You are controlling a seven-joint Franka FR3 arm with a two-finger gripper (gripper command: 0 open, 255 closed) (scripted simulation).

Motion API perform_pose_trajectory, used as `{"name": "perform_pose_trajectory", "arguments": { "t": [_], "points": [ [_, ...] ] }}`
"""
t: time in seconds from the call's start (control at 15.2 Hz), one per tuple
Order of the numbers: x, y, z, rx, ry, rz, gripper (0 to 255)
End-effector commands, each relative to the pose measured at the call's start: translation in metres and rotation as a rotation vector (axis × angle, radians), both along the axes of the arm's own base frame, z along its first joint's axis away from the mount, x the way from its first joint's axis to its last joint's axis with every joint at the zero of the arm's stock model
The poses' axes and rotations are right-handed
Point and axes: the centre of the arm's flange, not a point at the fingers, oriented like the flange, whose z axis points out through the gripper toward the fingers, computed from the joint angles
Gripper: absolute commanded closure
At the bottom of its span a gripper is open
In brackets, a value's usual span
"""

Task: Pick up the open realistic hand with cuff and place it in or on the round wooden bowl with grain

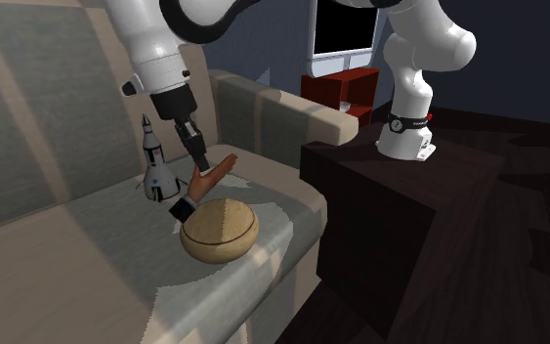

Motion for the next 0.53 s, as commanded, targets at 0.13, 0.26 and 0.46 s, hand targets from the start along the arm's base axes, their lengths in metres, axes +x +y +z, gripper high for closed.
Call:
{"name": "perform_pose_trajectory", "arguments": {
  "t": [0.13, 0.26, 0.46],
  "points": [
    [0.0, 0.0, -0.021, 0.0, -0.001, 0.0, 255],
    [0.0, 0.0, -0.032, 0.0, -0.001, 0.0, 255],
    [0.0, 0.0, -0.042, 0.0, -0.001, 0.0, 255]
  ]
}}
